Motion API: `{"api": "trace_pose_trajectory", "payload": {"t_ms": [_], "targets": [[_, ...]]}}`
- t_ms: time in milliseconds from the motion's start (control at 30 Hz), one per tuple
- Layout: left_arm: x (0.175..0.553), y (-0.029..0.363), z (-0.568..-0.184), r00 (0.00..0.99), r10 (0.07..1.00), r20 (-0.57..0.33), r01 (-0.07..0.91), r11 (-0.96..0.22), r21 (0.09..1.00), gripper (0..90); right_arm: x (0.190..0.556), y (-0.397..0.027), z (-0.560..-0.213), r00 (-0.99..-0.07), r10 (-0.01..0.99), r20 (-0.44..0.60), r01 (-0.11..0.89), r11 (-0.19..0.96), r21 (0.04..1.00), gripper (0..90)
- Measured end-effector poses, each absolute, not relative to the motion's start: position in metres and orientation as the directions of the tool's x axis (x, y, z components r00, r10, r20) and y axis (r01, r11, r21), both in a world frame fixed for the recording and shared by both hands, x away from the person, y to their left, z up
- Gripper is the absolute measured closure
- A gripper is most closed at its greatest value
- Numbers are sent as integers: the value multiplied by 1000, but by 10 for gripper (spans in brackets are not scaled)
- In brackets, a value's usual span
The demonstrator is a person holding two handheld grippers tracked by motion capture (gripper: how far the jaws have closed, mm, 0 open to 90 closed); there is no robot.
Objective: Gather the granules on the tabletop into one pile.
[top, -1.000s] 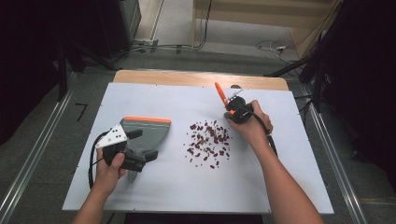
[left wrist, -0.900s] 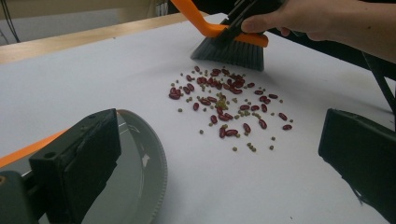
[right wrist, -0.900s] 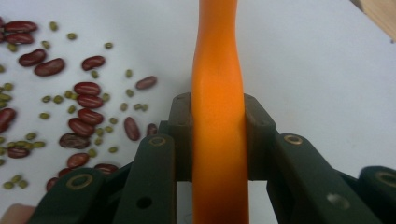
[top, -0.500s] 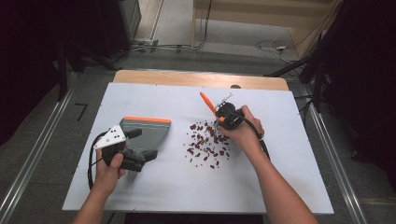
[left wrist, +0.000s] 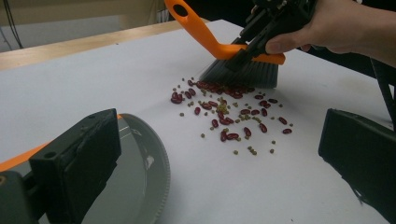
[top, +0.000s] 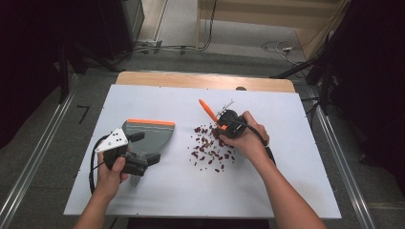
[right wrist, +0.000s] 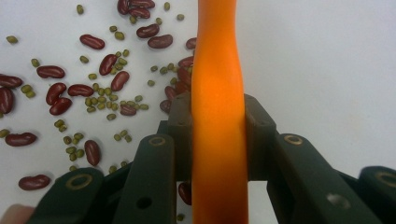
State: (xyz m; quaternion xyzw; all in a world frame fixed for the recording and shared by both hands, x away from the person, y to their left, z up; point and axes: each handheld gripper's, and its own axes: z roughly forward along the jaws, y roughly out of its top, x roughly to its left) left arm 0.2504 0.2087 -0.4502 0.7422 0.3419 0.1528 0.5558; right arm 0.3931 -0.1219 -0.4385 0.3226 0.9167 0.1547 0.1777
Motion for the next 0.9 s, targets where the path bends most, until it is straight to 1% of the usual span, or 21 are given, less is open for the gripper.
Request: {"api": "trace_pose_trajectory", "payload": {"t_ms": [167, 267, 367, 500, 533, 567, 633, 733, 900], "targets": [[250, 209, -450, 718, 678, -154, 339, -148, 929, 0, 403, -128, -426, -698, 685, -209, 555, 702, 447, 689], [251, 209, -451, 717, 680, -155, 339, -145, 930, 0, 413, -126, -420, -695, 683, -227, 537, 702, 469, 689], [251, 210, -450, 716, 680, -156, 338, -143, 930, 0, 425, -117, -420, -700, 669, -250, 524, 720, 455, 689], [251, 213, -450, 712, 684, -157, 340, -140, 930, 0, 438, -103, -432, -694, 637, -336, 500, 762, 411, 689], [251, 213, -450, 713, 684, -158, 339, -138, 931, 0, 440, -100, -436, -699, 628, -342, 496, 770, 401, 689], [251, 214, -451, 712, 684, -159, 339, -137, 931, 0, 441, -98, -440, -707, 623, -335, 499, 774, 389, 689], [251, 214, -451, 711, 684, -161, 341, -136, 930, 0, 440, -94, -443, -718, 626, -305, 497, 768, 405, 689], [251, 215, -451, 710, 685, -163, 342, -134, 930, 0, 433, -89, -446, -730, 617, -295, 495, 774, 395, 688], [251, 214, -451, 712, 684, -162, 343, -136, 930, 0, 420, -90, -444, -756, 608, -243, 493, 773, 399, 688]]}}
